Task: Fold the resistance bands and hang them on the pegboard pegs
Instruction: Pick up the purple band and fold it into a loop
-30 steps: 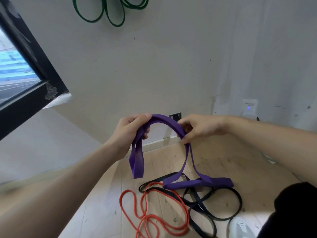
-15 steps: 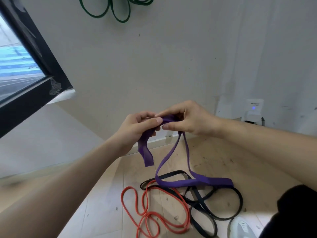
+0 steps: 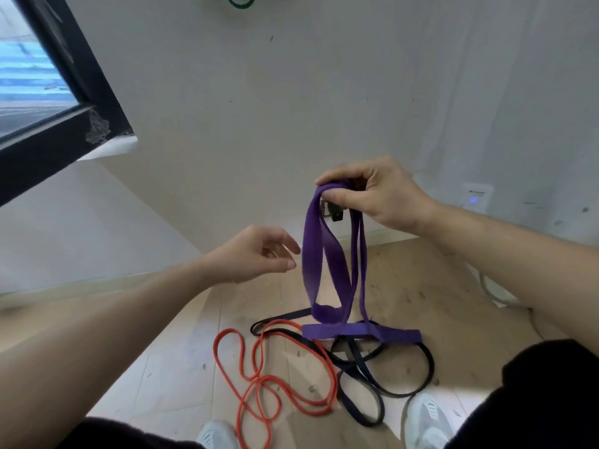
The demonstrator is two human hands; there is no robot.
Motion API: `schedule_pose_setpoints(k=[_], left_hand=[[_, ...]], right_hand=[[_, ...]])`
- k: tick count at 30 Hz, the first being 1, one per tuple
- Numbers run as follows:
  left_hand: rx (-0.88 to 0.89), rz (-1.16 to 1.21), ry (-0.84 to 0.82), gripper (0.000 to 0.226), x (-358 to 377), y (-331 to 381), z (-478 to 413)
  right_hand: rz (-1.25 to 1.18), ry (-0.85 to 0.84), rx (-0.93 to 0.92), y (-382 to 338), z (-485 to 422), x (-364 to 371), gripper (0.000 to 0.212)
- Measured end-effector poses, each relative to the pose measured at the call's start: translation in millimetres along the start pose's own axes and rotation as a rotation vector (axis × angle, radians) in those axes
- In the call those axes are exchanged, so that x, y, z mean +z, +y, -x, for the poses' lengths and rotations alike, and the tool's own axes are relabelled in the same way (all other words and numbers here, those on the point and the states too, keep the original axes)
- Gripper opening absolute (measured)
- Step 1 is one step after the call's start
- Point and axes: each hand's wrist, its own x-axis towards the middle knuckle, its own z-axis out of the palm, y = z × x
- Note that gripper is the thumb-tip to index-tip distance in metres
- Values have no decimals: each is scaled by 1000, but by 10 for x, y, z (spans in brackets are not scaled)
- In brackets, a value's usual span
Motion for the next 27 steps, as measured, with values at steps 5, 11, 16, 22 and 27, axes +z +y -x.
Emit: schedule_pose_setpoints(k=[5, 11, 16, 22, 27], left_hand=[[19, 40, 23, 55, 193, 58, -49], [10, 19, 53, 38, 286, 16, -112], [-63, 16, -2, 35, 175, -57, -46], [-53, -111, -25, 41, 124, -78, 39], [-82, -171, 249, 30, 59, -111, 31]], right_hand=[[38, 21, 35, 9, 17, -98, 20], [115, 12, 63, 29, 41, -173, 15], [219, 30, 116, 73, 31, -215, 15], [261, 8, 210, 260, 34, -284, 15], [298, -86, 218, 304, 79, -332, 20]])
